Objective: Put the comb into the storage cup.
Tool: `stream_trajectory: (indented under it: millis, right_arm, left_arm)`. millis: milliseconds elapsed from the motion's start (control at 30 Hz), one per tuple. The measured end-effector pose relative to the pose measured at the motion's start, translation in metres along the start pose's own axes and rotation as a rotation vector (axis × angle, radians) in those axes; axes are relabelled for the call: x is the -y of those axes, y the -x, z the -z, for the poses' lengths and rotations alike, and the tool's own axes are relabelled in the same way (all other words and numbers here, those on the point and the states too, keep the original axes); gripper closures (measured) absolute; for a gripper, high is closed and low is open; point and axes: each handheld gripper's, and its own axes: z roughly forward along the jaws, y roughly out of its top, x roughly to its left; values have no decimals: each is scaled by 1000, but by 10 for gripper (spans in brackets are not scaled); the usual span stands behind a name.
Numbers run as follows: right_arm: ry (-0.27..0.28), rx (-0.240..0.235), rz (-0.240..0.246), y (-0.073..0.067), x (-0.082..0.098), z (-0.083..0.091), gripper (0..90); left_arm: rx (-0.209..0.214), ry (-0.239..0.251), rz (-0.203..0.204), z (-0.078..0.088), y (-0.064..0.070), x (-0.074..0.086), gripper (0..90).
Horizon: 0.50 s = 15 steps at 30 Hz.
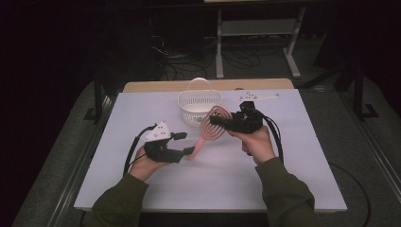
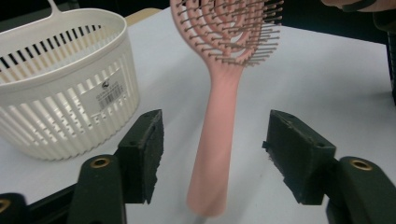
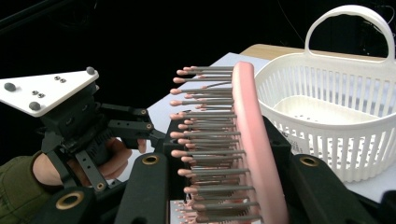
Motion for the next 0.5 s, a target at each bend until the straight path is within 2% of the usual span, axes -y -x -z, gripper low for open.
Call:
stream_trajectory:
  millis: [133,333,500]
  right_arm:
    - [3,5,-1,1,0,1,625]
    - [5,8,-3,2,-1,2,625]
    - [9,12,-4,3,-1,4,625]
  left_arm:
    - [-4,-10,3,5,-4,4,307]
    - [-28,-39,30,12,-10,12,193]
    - [-38,-62,33,21,-12,24,137]
